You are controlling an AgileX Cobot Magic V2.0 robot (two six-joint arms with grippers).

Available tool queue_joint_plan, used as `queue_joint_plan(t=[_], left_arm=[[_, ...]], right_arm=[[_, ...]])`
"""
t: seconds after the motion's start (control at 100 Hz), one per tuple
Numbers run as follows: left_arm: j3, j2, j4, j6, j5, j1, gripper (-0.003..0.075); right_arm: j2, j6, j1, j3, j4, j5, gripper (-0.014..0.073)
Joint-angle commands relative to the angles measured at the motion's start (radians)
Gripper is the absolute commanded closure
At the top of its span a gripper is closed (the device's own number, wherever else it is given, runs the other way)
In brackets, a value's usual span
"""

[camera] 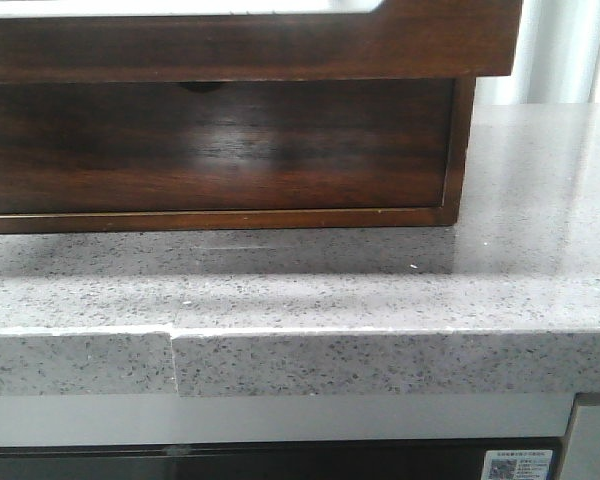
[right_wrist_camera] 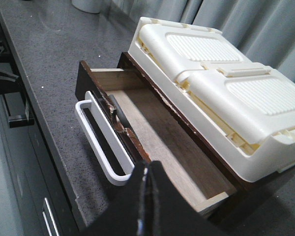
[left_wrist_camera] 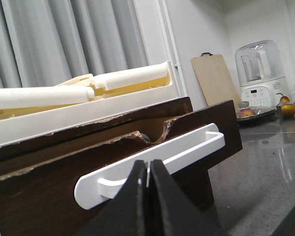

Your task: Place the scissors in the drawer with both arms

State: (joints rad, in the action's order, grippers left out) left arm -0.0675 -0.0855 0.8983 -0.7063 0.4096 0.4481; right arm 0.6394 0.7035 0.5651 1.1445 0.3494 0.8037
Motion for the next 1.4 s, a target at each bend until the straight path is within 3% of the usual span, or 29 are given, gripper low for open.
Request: queue_joint_plan(t=[0.0, 0.21, 0.56, 1.39], left_arm=[[-0.02, -0.011, -0.056, -0.021, 0.033, 0.005, 0.0742], [-0.02, -0.011, -0.076, -0.021, 0.031, 0.005, 0.0742], [-0.02, -0.011, -0.076, -0.021, 0.031, 0.005, 0.0742], [-0.018, -0.011, -0.074, -0.021, 0.031, 0.005, 0.0742]], right_arm=[[-0.082, 0.002, 0.0, -0.089, 0.019, -0.164, 0.0635], [-0.293, -0.04, 0.0, -0.363, 0.019, -0.304, 0.0635], [-0.492, -0.04, 0.0, -0.638, 0.034, -0.311, 0.0635], [-0.496, -0.04, 0.0, -0.663, 0.036, -0.268, 0.0635]])
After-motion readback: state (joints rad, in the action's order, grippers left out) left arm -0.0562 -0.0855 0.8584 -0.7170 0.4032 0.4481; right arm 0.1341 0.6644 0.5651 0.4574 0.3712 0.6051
